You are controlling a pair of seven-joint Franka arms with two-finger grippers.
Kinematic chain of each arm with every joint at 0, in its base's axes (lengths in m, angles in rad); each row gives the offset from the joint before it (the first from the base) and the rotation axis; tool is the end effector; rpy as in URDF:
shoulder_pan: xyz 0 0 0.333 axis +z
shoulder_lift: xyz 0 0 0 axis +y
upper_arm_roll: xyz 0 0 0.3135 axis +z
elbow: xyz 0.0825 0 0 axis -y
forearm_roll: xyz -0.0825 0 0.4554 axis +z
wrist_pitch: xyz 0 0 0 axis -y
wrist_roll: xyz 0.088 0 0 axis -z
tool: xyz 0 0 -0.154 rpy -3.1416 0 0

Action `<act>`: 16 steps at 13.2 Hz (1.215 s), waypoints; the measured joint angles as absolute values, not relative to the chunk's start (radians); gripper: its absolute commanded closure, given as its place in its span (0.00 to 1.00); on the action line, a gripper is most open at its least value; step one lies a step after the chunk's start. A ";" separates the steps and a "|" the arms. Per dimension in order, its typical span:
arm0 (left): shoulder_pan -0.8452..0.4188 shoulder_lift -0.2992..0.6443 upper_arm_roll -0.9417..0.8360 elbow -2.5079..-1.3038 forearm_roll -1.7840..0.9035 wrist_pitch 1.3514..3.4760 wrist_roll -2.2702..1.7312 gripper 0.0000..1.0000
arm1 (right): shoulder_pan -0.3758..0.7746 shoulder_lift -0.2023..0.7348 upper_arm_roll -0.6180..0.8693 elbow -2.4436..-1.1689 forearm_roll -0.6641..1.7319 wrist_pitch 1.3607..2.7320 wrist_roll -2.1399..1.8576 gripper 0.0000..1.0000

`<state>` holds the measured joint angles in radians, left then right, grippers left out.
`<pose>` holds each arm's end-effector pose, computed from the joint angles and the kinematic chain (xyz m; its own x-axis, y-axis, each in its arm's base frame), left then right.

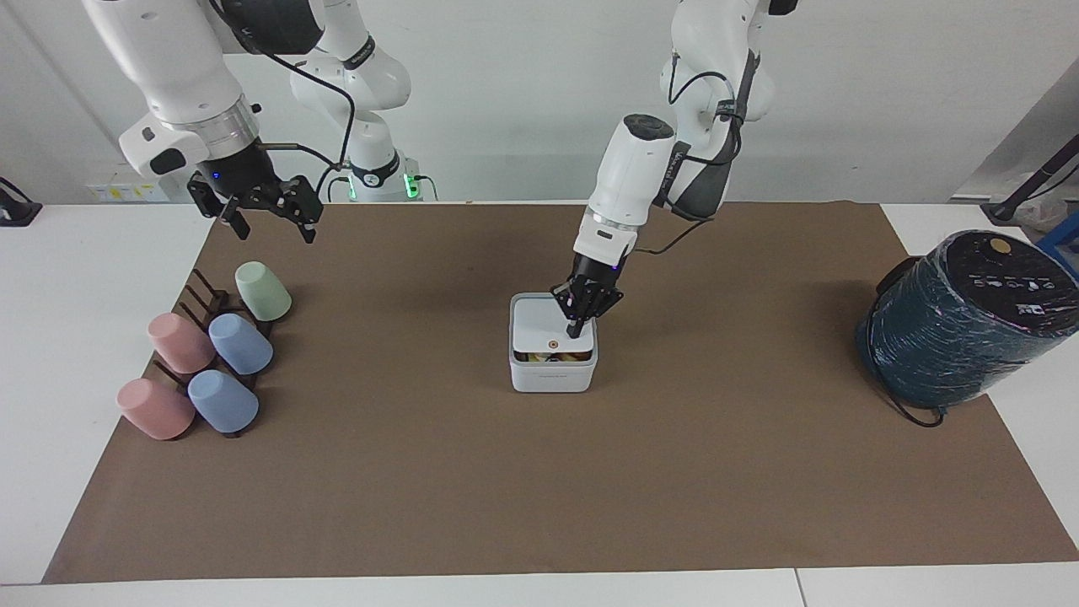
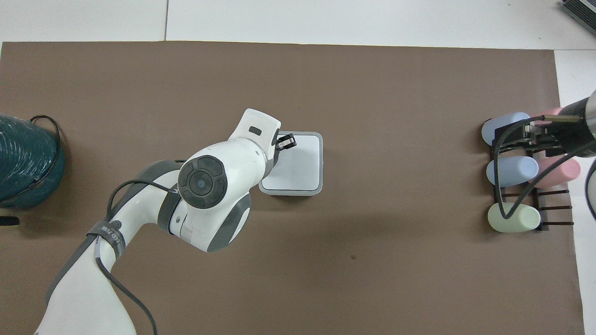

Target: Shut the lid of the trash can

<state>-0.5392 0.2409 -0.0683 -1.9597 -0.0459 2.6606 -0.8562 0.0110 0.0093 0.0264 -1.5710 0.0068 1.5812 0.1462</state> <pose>0.5910 -0.4091 0.3177 0.9126 0.3234 0.2500 0.2188 -0.9031 0.3696 0.6292 0.0245 0.5700 0.9941 -0.1087 -0.0001 -0.1087 -0.9941 -0.0071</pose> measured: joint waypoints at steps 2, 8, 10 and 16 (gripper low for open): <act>-0.539 0.243 -0.068 -1.958 -0.046 2.661 -0.856 0.99 | 0.011 0.009 0.026 -1.571 0.007 1.581 0.146 0.00; -0.512 0.275 -0.060 -1.834 -0.046 2.468 -0.853 0.99 | 0.011 0.009 0.026 -1.571 0.007 1.581 0.146 0.00; -0.463 0.277 -0.060 -1.726 -0.046 2.294 -0.840 1.00 | 0.011 0.009 0.026 -1.571 0.007 1.581 0.146 0.00; -0.280 0.272 -0.057 -1.517 -0.046 1.808 -0.542 0.99 | 0.011 0.009 0.026 -1.571 0.007 1.581 0.146 0.00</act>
